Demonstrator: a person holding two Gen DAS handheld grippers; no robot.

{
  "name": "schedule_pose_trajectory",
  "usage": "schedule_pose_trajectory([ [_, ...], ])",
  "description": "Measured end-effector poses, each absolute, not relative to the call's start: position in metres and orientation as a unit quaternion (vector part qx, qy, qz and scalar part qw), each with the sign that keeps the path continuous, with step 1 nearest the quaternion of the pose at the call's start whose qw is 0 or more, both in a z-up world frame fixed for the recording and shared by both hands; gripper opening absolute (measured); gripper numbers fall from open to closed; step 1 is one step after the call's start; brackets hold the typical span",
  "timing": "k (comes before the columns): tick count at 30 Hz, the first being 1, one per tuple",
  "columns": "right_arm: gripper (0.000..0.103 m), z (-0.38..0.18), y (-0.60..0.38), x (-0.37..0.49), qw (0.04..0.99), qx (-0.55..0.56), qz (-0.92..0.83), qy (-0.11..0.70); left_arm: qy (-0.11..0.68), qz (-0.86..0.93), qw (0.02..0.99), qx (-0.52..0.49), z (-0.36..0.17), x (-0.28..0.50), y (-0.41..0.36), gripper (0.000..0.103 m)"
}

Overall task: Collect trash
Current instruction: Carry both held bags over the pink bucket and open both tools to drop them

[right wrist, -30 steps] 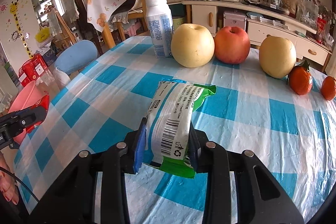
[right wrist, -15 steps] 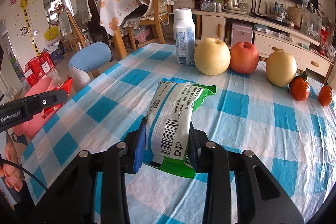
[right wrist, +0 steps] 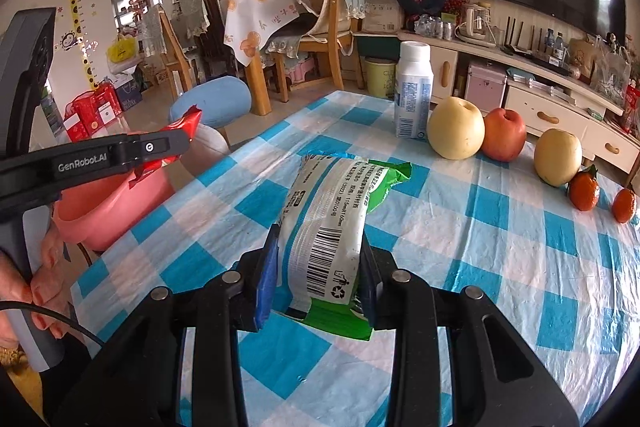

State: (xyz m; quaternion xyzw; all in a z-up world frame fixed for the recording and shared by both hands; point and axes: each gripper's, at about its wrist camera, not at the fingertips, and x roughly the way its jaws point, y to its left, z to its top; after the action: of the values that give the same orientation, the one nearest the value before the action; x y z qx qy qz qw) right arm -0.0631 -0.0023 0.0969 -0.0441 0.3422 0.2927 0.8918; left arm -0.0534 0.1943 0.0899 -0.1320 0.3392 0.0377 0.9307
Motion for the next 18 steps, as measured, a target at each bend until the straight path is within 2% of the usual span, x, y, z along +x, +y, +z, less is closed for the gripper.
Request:
schedule_pose_trajectory([
  [8, 0.036, 0.108, 0.045, -0.08, 0.879, -0.054, 0.333, 0.337, 0.325, 0.088, 0.93, -0.149, 0.102, -0.069, 0.239, 0.033],
  [18, 0.036, 0.124, 0.141, -0.101, 0.851, -0.125, 0.401, 0.313, 0.312, 0.21, 0.914, -0.149, 0.11, -0.098, 0.316, 0.033],
])
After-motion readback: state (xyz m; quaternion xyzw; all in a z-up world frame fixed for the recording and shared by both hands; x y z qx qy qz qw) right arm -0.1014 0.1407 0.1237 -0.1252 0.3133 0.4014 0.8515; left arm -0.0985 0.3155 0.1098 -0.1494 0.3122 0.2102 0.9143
